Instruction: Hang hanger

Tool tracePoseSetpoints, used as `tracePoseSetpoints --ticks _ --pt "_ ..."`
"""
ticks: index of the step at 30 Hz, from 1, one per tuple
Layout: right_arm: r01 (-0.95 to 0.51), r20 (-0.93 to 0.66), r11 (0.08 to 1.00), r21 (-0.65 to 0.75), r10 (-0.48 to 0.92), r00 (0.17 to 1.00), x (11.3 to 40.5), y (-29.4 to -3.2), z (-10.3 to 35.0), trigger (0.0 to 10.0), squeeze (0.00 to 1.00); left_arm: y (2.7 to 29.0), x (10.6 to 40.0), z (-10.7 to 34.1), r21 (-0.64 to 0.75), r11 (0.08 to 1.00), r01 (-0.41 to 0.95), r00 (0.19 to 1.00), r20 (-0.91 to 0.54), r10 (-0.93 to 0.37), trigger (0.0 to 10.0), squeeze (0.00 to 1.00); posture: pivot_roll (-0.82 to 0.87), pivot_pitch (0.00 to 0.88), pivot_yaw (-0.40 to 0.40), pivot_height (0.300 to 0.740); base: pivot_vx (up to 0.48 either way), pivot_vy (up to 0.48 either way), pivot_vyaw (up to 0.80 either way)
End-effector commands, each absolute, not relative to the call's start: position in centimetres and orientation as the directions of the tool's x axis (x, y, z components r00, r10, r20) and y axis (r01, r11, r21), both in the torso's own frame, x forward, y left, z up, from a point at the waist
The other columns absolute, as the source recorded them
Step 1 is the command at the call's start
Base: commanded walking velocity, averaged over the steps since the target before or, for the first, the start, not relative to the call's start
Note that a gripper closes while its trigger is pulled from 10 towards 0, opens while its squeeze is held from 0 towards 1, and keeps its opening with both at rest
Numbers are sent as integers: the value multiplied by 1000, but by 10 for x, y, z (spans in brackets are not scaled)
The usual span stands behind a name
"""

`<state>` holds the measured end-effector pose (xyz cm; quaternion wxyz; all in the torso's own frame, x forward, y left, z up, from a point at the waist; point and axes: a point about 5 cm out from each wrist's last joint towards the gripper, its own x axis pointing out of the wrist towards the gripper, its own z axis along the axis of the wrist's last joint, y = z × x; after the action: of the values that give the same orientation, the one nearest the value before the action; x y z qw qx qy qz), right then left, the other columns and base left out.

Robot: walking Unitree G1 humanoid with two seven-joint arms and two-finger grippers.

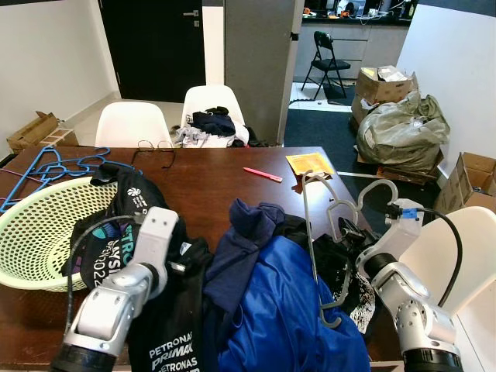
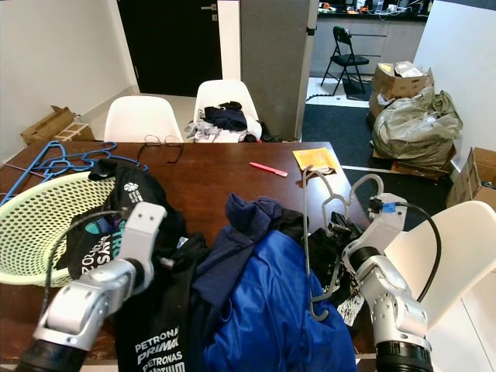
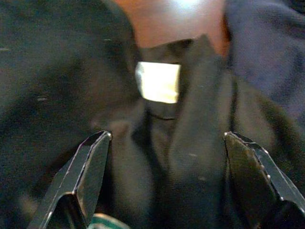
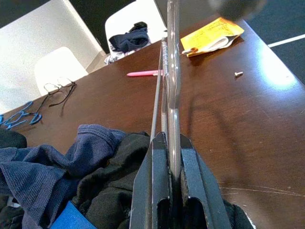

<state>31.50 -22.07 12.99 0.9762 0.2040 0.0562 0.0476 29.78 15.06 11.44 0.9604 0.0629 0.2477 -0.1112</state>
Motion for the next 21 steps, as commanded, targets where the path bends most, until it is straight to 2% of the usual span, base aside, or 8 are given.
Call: tracePoseSetpoints --ticks 1,4,5,21 --pt "-46 -158 914 402 119 980 313 -220 116 10000 0 148 295 109 48 966 254 835 -516 -193 10000 0 16 0 -22 740 0 0 0" --pt "-46 -158 916 399 119 980 313 -220 117 10000 0 145 295 106 41 965 260 829 -521 -201 10000 0 16 0 -22 740 0 0 0" --pt "-46 -158 916 399 118 980 313 -220 117 10000 0 144 295 106 31 964 264 828 -520 -210 0 0 13 0 -19 740 0 0 0" --pt "-42 -151 913 406 113 982 312 -220 117 10000 0 149 296 108 18 968 250 835 -510 -206 0 0 16 0 -15 740 0 0 0"
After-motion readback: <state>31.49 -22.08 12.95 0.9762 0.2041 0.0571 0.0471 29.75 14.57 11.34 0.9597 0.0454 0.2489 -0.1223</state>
